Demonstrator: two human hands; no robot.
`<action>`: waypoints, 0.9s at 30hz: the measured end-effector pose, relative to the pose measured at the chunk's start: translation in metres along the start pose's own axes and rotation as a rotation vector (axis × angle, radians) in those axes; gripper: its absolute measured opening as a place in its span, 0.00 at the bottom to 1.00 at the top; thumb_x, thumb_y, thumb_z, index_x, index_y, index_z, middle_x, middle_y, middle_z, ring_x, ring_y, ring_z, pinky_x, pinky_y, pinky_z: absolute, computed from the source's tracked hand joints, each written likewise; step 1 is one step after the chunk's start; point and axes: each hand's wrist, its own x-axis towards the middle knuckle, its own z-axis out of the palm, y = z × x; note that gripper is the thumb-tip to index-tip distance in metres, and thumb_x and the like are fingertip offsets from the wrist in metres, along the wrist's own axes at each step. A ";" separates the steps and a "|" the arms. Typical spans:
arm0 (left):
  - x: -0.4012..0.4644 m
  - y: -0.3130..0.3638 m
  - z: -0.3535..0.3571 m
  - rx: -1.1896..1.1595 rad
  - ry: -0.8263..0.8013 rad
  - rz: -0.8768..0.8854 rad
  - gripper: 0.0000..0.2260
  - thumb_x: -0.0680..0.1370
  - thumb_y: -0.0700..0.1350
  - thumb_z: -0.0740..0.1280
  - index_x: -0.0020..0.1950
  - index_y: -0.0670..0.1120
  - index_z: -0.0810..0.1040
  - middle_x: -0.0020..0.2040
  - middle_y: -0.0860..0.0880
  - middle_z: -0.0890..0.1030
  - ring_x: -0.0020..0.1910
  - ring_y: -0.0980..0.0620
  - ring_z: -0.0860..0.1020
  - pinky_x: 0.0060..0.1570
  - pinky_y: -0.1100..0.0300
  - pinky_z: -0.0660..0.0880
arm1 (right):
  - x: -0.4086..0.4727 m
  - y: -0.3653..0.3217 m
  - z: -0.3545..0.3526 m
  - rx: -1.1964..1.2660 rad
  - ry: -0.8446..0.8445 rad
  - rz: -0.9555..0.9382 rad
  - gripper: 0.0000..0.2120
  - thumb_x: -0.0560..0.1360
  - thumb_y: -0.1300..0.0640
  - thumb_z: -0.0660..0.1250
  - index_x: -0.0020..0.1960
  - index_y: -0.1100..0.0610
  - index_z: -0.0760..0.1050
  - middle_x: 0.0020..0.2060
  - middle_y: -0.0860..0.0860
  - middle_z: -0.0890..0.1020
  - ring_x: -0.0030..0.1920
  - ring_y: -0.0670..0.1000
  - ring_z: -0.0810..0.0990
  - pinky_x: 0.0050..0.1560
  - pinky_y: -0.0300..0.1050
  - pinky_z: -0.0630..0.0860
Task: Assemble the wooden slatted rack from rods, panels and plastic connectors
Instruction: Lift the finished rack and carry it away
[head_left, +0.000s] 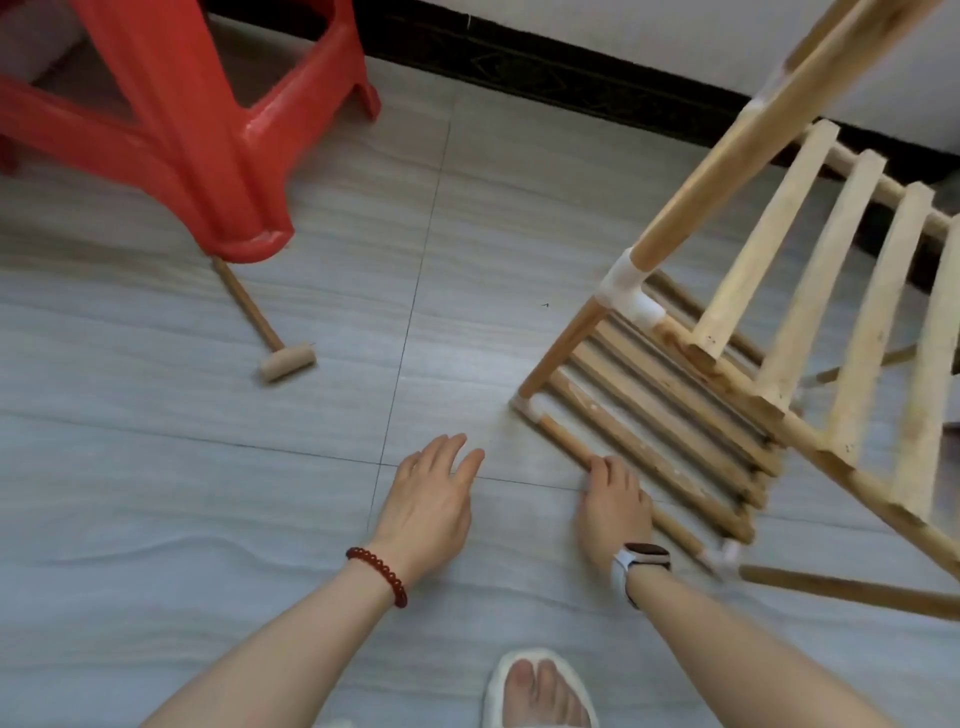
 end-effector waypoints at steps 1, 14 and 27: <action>0.000 0.003 0.003 -0.012 0.007 0.015 0.24 0.77 0.41 0.59 0.73 0.45 0.62 0.74 0.42 0.60 0.74 0.44 0.58 0.69 0.49 0.58 | 0.003 0.004 0.004 -0.001 0.010 0.018 0.21 0.77 0.63 0.51 0.70 0.56 0.58 0.65 0.53 0.66 0.64 0.56 0.66 0.59 0.49 0.66; 0.038 0.078 -0.024 0.171 0.172 0.326 0.26 0.57 0.40 0.78 0.55 0.45 0.81 0.55 0.44 0.81 0.54 0.44 0.80 0.46 0.50 0.77 | -0.024 0.064 -0.019 -0.005 -0.079 -0.211 0.09 0.80 0.63 0.51 0.58 0.58 0.65 0.56 0.55 0.69 0.51 0.55 0.71 0.40 0.44 0.62; 0.045 0.175 -0.117 0.216 0.391 0.539 0.03 0.70 0.39 0.70 0.38 0.46 0.78 0.32 0.48 0.75 0.33 0.47 0.76 0.41 0.55 0.66 | -0.096 0.112 -0.163 -0.059 0.475 -0.240 0.15 0.62 0.54 0.79 0.41 0.58 0.77 0.32 0.54 0.76 0.25 0.56 0.76 0.18 0.41 0.63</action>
